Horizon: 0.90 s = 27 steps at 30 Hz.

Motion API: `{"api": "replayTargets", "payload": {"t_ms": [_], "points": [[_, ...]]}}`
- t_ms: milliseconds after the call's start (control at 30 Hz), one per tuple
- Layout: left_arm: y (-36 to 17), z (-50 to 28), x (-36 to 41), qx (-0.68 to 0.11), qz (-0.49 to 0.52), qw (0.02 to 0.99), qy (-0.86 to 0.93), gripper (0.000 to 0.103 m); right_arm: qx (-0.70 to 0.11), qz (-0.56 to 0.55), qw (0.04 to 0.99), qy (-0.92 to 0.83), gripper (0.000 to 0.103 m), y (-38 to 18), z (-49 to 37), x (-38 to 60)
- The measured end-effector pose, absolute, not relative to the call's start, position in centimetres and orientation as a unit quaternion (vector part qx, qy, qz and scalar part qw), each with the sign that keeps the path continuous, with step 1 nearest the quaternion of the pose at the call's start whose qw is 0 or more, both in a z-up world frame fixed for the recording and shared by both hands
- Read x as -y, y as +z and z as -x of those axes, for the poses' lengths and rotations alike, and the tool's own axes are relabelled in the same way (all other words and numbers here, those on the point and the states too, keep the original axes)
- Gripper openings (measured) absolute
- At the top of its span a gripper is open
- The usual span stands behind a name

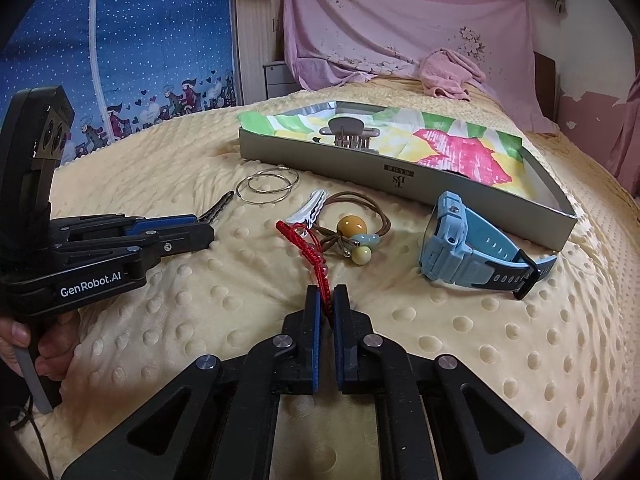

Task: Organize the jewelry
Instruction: 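Lift the black clip and red bracelet and carry them toward the tray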

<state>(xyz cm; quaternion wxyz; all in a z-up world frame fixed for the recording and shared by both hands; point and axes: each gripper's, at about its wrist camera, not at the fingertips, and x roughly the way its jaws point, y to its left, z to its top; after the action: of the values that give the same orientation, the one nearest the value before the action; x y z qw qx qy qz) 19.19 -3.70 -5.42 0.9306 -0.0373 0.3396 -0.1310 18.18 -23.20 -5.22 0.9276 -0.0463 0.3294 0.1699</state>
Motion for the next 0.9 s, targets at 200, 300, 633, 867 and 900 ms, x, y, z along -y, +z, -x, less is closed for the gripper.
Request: {"api": "replayTargets", "payload": {"t_ms": [200, 300, 633, 867, 900], "points": [[-5.2, -18.6, 3.6, -0.33, 0.043, 0.934, -0.132, 0.016, -0.319, 0.035, 0.932, 0.169, 0.005, -4.9, -18.1, 23.6], [-5.1, -18.0, 3.4, -0.32, 0.049, 0.937, -0.13, 0.016, -0.309, 0.036, 0.936, 0.167, 0.005, -4.6, -17.8, 23.7], [-4.3, -16.5, 2.8, -0.279, 0.072, 0.948, -0.136, 0.016, -0.274, 0.025, 0.948, 0.157, 0.005, -3.2, -17.2, 24.2], [-3.1, -15.4, 3.3, -0.239, 0.068, 0.957, -0.151, 0.016, -0.256, 0.008, 0.954, 0.156, 0.005, -2.1, -17.4, 24.7], [-2.9, -15.3, 3.3, -0.235, 0.067, 0.957, -0.154, 0.016, -0.254, 0.006, 0.954, 0.156, 0.005, -2.0, -17.5, 24.7]]}}
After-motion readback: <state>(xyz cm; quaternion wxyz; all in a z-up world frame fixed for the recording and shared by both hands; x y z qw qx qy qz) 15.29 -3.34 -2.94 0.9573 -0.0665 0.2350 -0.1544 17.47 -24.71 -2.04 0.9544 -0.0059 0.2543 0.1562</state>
